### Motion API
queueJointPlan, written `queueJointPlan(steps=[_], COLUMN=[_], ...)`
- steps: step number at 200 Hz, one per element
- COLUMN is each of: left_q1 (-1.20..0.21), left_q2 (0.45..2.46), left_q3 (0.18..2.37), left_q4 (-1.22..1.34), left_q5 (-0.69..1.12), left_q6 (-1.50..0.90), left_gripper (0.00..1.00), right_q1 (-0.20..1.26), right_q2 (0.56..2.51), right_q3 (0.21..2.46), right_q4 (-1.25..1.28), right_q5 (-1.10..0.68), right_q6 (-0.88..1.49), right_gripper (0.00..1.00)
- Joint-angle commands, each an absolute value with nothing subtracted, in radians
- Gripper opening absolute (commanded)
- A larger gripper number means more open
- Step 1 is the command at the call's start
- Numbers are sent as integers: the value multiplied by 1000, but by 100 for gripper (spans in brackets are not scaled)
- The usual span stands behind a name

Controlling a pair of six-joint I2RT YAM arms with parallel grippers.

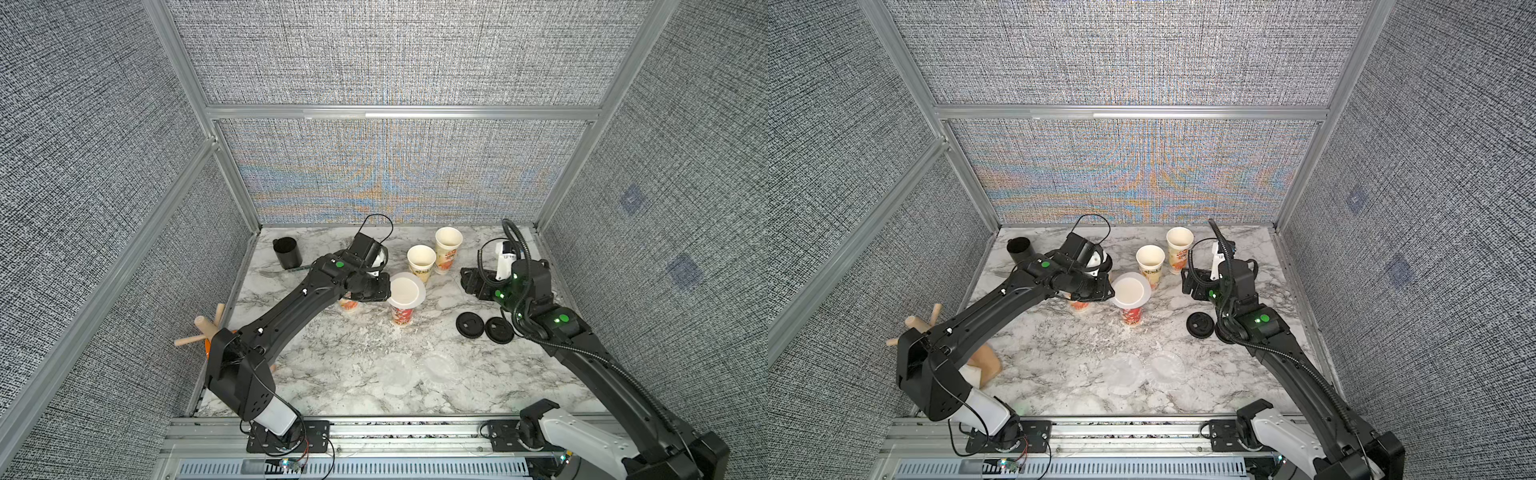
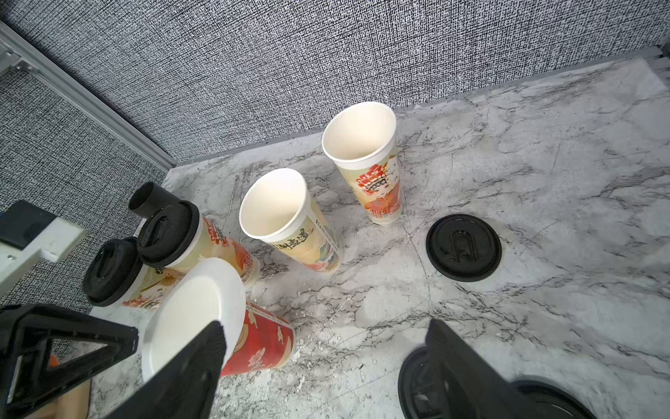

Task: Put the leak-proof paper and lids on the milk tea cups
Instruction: Place the leak-proof paper at the cup.

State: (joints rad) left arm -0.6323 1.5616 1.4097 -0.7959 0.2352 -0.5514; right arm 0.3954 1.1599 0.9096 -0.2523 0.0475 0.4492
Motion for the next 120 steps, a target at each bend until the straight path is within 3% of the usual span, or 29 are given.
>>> queueJointPlan(steps=[1, 42, 120], left_q1=[-631, -631, -630], left_q2=[1553, 1549, 1384], left_q3=[1416, 1419, 1412], left_q4=[-818, -828, -817], left_q5=[221, 220, 70], left_q6=[-543, -540, -469], left_gripper=[27, 28, 65], right_q1=[397, 396, 198], right_q2=[1163, 1168, 1603], right_q3=[910, 914, 1092], right_q4=[-221, -240, -448], right_q5=[47, 72, 81], right_q6=[455, 460, 474], right_gripper=[89, 89, 97])
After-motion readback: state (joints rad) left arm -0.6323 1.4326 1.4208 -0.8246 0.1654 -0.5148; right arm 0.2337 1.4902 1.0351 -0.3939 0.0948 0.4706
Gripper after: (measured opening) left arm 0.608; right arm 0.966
